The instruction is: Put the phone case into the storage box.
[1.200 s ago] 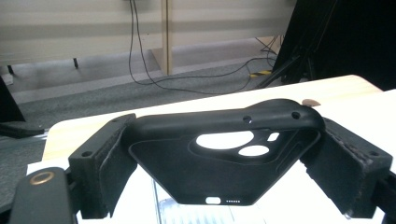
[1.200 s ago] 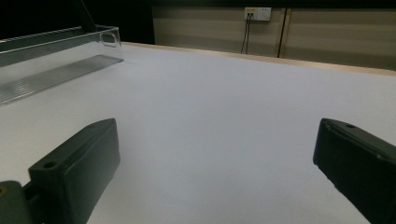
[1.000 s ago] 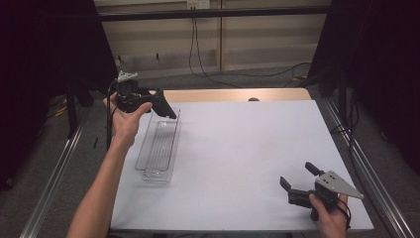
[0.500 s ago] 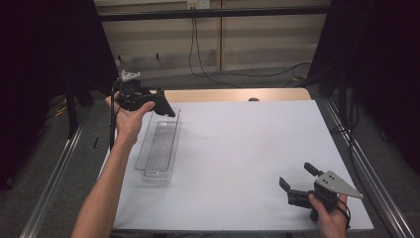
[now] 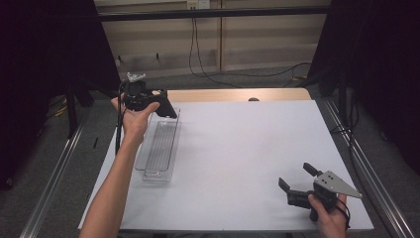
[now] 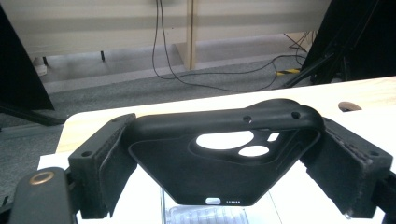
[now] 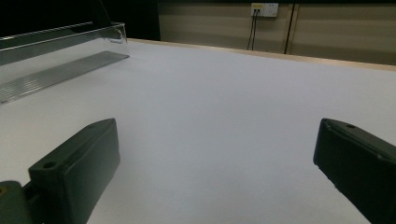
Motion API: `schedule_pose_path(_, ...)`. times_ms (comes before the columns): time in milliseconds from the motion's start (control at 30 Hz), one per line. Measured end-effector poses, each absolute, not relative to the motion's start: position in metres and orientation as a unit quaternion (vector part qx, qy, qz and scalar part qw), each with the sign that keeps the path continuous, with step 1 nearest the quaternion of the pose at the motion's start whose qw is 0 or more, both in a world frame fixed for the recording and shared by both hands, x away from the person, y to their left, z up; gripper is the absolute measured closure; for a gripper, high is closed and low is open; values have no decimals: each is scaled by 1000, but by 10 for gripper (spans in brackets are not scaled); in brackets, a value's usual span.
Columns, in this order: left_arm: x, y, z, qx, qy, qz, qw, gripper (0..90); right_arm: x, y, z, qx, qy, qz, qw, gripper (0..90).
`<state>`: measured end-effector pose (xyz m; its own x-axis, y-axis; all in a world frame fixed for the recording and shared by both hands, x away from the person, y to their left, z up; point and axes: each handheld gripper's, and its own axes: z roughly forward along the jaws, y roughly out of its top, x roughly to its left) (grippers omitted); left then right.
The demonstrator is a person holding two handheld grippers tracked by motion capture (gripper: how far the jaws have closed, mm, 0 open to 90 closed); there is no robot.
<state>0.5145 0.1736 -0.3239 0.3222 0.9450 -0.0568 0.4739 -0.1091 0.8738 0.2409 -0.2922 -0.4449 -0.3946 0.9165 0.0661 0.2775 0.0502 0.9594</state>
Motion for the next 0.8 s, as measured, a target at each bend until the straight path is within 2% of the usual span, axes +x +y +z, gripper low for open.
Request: schedule_pose_path(800, 521, 172, -342, 693, 525, 274, 410, 138, 241, -292, -445, 454, 657, 517, 307, 1)
